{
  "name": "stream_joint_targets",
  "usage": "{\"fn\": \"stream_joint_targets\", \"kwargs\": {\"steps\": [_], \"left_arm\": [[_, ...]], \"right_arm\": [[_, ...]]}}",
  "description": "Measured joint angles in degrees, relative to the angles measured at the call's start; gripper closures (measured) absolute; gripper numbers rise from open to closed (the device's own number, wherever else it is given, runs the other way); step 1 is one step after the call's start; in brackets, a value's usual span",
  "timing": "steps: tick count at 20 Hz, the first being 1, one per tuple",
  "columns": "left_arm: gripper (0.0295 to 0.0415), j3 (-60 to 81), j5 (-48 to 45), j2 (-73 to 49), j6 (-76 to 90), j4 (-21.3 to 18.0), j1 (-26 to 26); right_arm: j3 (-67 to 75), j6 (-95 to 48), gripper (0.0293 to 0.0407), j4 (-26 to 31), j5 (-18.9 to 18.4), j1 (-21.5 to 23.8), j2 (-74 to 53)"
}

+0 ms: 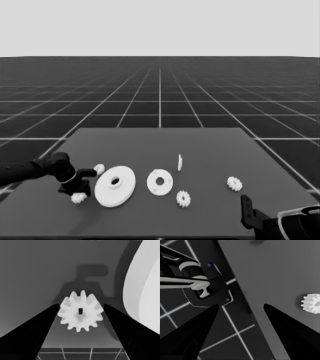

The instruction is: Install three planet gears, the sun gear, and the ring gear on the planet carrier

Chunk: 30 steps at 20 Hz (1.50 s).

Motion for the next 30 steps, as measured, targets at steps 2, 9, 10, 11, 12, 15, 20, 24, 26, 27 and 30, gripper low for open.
{"fn": "stream_joint_targets", "kwargs": {"steps": [2,9,10,11,12,15,20,24,26,27,30], "left_arm": [[0.0360,-0.2,-0.1,0.0,0.0,0.1,0.1],[0.0398,-0.5,-0.2,0.2,0.1,0.2,0.3],[0.0398,-0.5,-0.2,0.2,0.1,0.2,0.4],[0.0398,-0.5,-0.3,0.2,0.1,0.2,0.4],[0.0398,8.3,7.3,-4.5,-1.5,-6.4,-7.8],[0.0398,10.6,15.9,-6.1,-1.6,-17.9,-23.7],[0.0398,9.4,18.0,-5.5,-1.3,-20.7,-27.3],[0.0398,11.7,16.4,33.1,-43.8,-21.4,-27.4],[0.0398,1.7,16.5,43.4,-42.7,-21.3,-27.3],[0.0398,-0.9,16.5,45.4,-41.9,-21.3,-27.3],[0.0398,-4.1,16.5,47.7,-40.9,-21.3,-27.2]], "right_arm": [[0.0,0.0,0.0315,0.0,0.0,0.0,0.0],[0.0,0.0,0.0315,0.0,0.0,0.0,0.0],[0.0,0.0,0.0315,0.0,0.0,0.0,0.0],[0.0,0.0,0.0315,0.0,0.0,0.0,0.0],[0.0,0.0,0.0315,0.0,0.0,0.0,0.0],[0.0,0.0,0.0315,0.0,0.0,0.0,0.0],[0.0,0.0,0.0315,0.0,0.0,0.0,0.0],[0.0,0.0,0.0315,0.0,0.0,0.0,0.0],[0.0,0.0,0.0315,0.0,0.0,0.0,0.0],[0.0,0.0,0.0315,0.0,0.0,0.0,0.0],[0.0,0.0,0.0315,0.0,0.0,0.0,0.0]]}}
